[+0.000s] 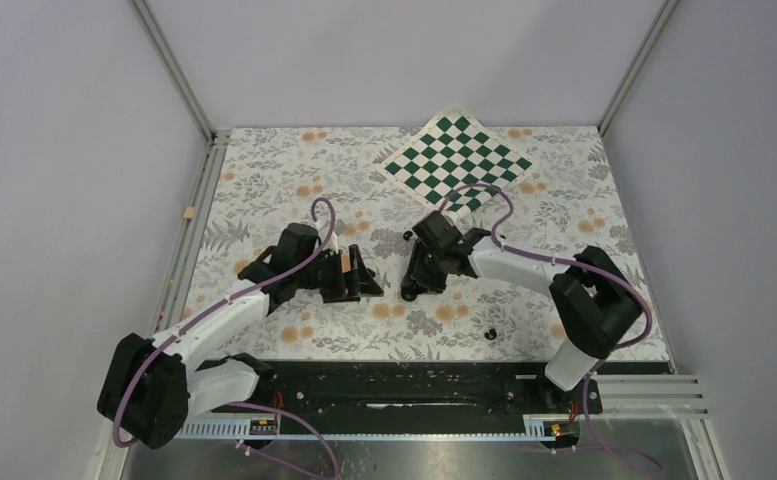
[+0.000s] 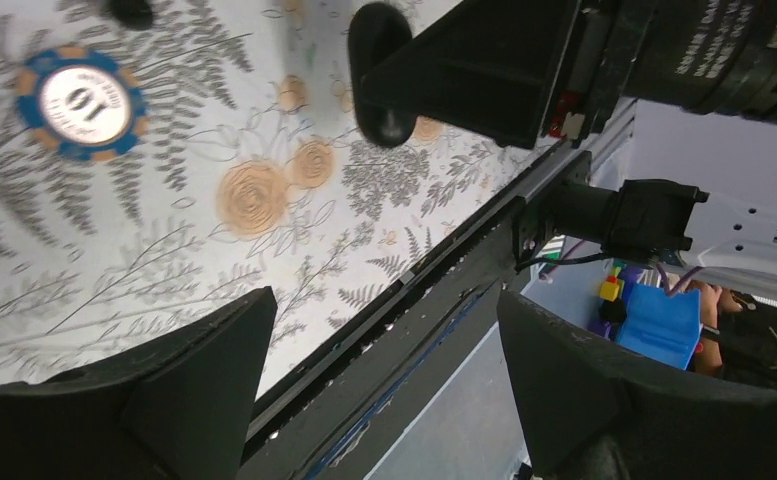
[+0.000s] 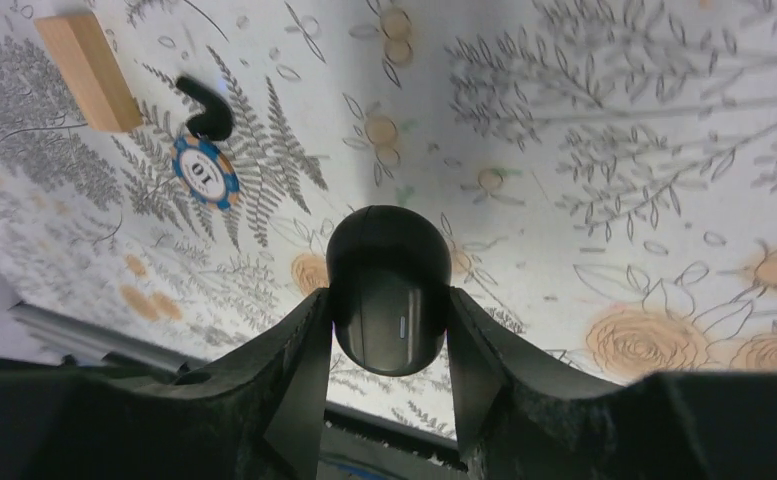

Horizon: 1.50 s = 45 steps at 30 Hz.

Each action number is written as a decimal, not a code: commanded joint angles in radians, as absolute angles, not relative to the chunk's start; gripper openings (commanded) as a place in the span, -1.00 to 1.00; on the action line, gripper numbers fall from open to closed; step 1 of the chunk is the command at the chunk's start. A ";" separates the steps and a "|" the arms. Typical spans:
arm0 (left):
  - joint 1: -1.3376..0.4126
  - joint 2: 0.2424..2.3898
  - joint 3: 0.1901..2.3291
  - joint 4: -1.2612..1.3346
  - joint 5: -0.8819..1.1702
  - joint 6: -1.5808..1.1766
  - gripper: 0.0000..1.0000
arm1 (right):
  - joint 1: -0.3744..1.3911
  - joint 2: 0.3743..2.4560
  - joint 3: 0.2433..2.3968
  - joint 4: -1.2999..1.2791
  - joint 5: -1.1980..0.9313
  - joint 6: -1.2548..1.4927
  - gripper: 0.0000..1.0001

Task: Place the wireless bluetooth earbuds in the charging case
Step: Pick up the charging case from the center of the board, then pass from the right arm to the left

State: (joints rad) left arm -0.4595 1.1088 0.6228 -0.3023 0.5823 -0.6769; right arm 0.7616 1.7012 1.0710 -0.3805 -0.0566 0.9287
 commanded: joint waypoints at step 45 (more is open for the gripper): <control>-0.579 1.253 0.604 0.174 0.390 -0.907 -0.88 | 0.709 1.487 0.720 0.307 -0.363 1.537 -0.44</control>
State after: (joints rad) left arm -0.5781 1.2633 0.5735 0.1280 0.4122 -0.9043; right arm 0.7120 1.5330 0.7349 0.2600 -0.3347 1.5181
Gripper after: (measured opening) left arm 0.228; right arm 0.487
